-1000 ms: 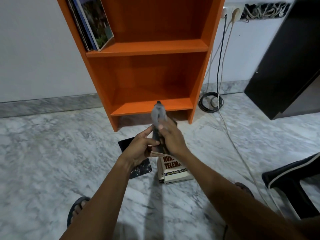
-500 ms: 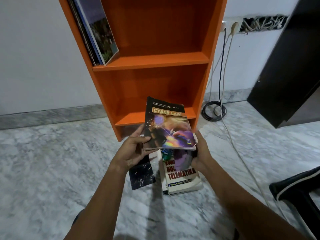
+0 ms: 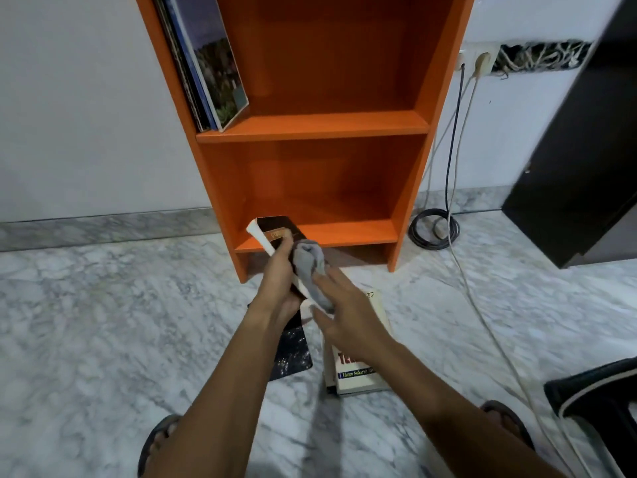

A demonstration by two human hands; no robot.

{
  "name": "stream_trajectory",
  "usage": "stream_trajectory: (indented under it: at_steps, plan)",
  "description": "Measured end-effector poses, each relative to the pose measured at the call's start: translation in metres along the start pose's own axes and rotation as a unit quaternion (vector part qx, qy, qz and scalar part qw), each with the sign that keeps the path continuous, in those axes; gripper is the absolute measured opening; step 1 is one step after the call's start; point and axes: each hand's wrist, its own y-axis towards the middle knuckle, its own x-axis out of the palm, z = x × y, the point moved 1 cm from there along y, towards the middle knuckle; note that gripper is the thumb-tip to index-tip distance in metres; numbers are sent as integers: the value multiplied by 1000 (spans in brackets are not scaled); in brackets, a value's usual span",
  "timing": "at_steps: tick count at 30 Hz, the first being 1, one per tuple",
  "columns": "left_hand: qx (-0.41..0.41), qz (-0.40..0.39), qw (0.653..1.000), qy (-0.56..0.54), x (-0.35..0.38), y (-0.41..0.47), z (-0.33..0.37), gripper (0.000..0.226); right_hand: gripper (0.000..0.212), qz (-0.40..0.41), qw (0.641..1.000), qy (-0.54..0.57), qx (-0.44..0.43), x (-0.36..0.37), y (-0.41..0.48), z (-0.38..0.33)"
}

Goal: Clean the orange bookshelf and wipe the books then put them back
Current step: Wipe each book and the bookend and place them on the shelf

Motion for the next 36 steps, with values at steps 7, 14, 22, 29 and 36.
stream_trajectory:
  at_steps: [7, 14, 22, 29, 36]
  plan:
    - [-23, -80, 996, -30, 23, -33, -14, 59, 48, 160, 985, -46, 35, -10, 35, -4]
    - [16, -74, 997, -30, 29, -40, 2, 55, 48, 187, 942, 162, 227, -48, 57, 39]
    - [130, 16, 984, -123, -14, -31, 44, 49, 27, 54, 871, 436, 220, -23, 20, 49]
    - [160, 311, 920, 180, -14, -25, 23, 65, 18, 196, 941, 250, 120, -55, 41, 11]
    - [119, 140, 983, 7, 29, -17, 36, 27, 8, 204, 978, -28, -40, -12, 32, -20]
